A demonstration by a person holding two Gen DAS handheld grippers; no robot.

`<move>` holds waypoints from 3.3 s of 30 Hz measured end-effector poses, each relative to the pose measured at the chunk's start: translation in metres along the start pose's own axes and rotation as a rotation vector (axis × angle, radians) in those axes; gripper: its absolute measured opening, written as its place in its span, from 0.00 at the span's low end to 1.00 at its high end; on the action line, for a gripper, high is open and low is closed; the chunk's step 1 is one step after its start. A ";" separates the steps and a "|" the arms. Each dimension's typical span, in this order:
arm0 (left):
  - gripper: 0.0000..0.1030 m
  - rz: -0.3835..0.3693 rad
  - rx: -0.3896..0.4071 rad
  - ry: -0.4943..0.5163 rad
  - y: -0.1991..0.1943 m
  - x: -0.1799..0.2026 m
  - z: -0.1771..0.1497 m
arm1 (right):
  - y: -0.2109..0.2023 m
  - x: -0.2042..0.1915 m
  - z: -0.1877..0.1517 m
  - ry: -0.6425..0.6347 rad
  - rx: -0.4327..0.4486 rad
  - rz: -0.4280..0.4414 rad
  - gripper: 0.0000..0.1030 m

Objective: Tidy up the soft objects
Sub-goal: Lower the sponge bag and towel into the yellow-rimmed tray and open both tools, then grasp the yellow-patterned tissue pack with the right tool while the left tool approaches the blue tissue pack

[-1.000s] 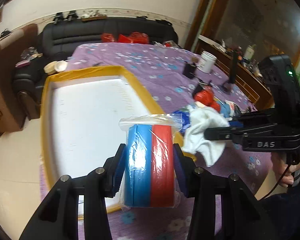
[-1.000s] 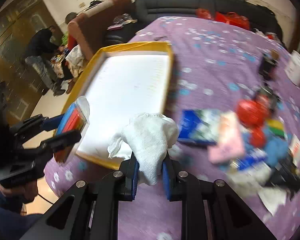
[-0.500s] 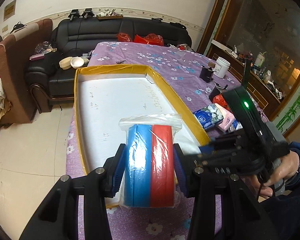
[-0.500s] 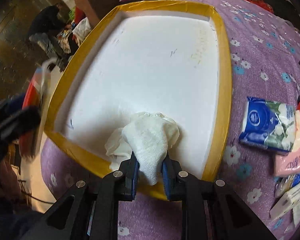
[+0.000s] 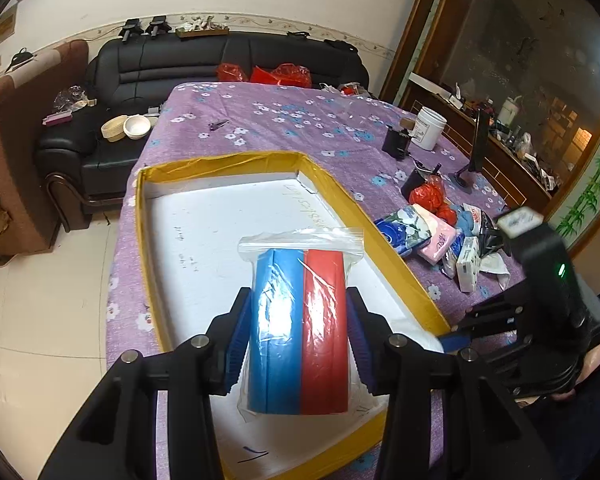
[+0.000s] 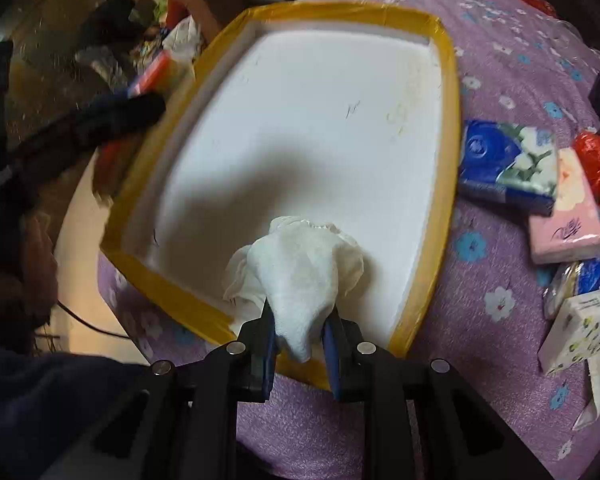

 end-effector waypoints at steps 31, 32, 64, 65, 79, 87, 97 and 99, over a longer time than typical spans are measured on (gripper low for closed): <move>0.45 0.124 -0.202 -0.066 0.117 -0.018 0.068 | -0.001 0.058 0.152 0.142 0.200 -0.140 0.22; 0.46 0.124 -0.202 -0.068 0.119 -0.018 0.069 | -0.001 0.059 0.153 0.141 0.200 -0.138 0.23; 0.82 0.076 -0.065 -0.070 0.055 0.025 0.061 | -0.161 0.028 0.068 0.038 0.574 -0.597 0.83; 0.82 0.077 -0.059 -0.070 0.053 0.027 0.061 | -0.169 0.022 0.061 0.006 0.596 -0.661 0.91; 0.82 0.034 -0.074 -0.073 0.049 0.062 0.042 | -0.180 0.130 -0.082 0.416 0.619 -0.458 1.00; 0.82 -0.007 -0.079 0.002 0.050 0.102 0.039 | -0.155 0.150 -0.098 0.510 0.481 -0.310 0.82; 0.82 -0.031 -0.086 0.099 0.048 0.128 0.031 | -0.124 0.132 -0.067 0.308 0.372 -0.317 0.82; 0.82 -0.038 -0.090 0.115 0.048 0.130 0.030 | -0.121 0.141 -0.060 0.302 0.354 -0.346 0.82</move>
Point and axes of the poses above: each gripper's, at about its wrist camera, not at the fingertips, and y roughly the way its jaws point, x to its right, z to its top, the point moved 3 cm from there along y, roughly the way its jaws point, and after that the axes turned 15 degrees about z, right-handed, at the moved point
